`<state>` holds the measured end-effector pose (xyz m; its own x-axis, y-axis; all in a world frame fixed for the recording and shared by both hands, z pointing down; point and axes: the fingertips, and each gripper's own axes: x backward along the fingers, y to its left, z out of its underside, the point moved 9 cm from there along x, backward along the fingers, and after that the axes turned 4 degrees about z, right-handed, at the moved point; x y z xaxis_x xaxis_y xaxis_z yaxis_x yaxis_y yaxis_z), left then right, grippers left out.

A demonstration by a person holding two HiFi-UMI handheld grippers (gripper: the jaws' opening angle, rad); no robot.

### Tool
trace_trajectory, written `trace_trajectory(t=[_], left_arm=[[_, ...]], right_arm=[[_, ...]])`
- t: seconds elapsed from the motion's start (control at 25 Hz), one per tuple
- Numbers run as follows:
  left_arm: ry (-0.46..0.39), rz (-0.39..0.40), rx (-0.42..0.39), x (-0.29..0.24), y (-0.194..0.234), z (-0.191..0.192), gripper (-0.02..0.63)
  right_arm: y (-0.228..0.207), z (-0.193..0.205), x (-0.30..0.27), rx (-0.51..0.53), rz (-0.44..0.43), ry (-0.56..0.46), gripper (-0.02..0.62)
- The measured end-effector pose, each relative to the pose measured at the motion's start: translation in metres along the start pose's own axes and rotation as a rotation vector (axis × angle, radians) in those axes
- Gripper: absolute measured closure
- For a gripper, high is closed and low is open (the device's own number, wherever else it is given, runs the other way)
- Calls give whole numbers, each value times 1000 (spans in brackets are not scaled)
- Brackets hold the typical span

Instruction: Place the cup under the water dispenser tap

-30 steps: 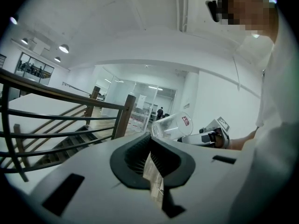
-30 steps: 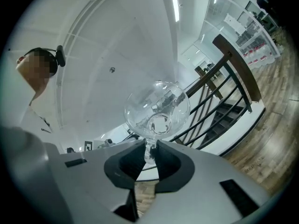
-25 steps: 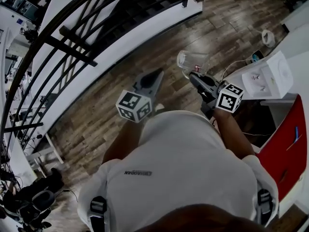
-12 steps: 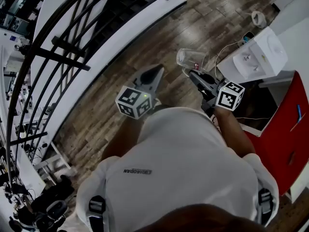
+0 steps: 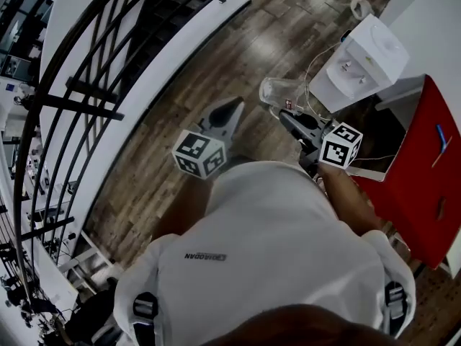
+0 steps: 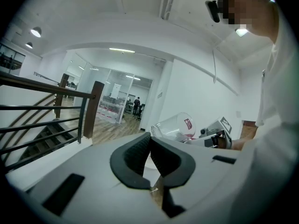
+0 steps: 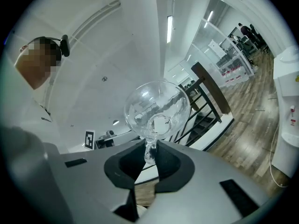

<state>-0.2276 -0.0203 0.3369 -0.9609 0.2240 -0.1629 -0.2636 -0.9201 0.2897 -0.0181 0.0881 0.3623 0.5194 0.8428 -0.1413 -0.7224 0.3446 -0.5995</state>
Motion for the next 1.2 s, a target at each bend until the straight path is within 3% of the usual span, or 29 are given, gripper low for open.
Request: trace_trajectory(t=[0.28,0.88,1.2], left_arm=[[-7,57,62,-19,-28,14,611],[72,177,-19,-56,-72,19,611],[139,294,-46,-97,-80,26,611]], right_arm=[[-3,10,46,10,46,-38,543],[-14,25,117,-5,180,-155,545],[-29,43,146,-41,283,-215,545]])
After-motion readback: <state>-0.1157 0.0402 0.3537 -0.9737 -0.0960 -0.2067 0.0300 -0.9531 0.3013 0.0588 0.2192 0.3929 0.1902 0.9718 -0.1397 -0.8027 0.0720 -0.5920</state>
